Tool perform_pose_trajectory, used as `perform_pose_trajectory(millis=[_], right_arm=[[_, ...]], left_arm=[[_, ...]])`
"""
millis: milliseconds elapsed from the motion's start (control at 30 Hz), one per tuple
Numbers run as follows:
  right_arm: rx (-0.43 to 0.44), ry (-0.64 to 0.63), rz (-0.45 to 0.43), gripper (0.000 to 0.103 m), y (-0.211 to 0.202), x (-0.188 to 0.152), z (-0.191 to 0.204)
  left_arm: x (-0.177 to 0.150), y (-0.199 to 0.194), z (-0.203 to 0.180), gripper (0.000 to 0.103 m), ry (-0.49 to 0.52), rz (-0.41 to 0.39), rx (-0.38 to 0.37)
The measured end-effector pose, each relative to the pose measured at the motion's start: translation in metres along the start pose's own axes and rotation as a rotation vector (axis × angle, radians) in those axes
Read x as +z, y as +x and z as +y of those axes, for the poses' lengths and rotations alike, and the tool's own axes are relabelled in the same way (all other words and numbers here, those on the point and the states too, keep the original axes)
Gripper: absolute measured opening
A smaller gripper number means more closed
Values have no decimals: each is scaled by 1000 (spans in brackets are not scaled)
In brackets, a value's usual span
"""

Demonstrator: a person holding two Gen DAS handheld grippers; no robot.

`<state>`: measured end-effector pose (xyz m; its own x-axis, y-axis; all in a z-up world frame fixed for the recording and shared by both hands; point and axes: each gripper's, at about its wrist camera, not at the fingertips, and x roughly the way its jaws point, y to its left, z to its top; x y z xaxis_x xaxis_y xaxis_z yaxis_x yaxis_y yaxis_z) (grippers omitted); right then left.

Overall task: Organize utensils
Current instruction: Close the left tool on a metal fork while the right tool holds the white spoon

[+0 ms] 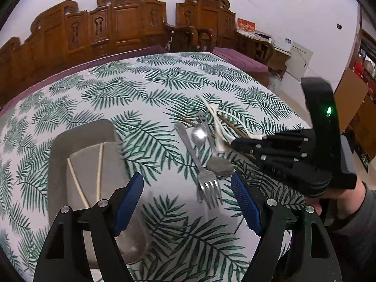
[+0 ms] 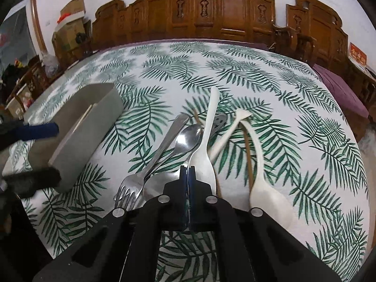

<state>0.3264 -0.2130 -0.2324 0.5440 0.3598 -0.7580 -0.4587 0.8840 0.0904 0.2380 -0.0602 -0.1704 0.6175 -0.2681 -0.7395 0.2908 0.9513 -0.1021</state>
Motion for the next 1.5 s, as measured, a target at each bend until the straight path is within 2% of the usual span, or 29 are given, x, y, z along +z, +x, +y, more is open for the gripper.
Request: perform_pose_trajectory(millis=[367, 567, 733, 833, 1000, 1100, 1300, 1367, 1400, 1500], right_arm=[[18, 54, -34, 3, -8, 5, -16], [31, 84, -44, 3, -10, 7, -23], [42, 83, -48, 3, -12, 7, -22], [44, 87, -47, 3, -12, 6, -22], [51, 87, -45, 3, -11, 6, -21], [52, 84, -40, 3, -9, 6, -19], [50, 80, -33, 3, -7, 6, -18], [49, 78, -31, 3, -7, 6, -17], [49, 77, -30, 3, -6, 6, -16], [49, 74, -27, 3, -5, 6, -15]], left_arm=[[-1, 35, -20, 61, 29, 47, 13], [10, 56, -21, 55, 12, 73, 21], [7, 76, -22, 42, -6, 119, 19], [3, 82, -18, 41, -34, 145, 9], [1, 88, -12, 36, -78, 167, -30], [-1, 91, -11, 27, -102, 181, -70], [-3, 87, -15, 23, -90, 175, -71], [-2, 83, -16, 18, -80, 166, -63], [-2, 81, -17, 7, -77, 160, -67], [-3, 79, -17, 5, -73, 164, -72]])
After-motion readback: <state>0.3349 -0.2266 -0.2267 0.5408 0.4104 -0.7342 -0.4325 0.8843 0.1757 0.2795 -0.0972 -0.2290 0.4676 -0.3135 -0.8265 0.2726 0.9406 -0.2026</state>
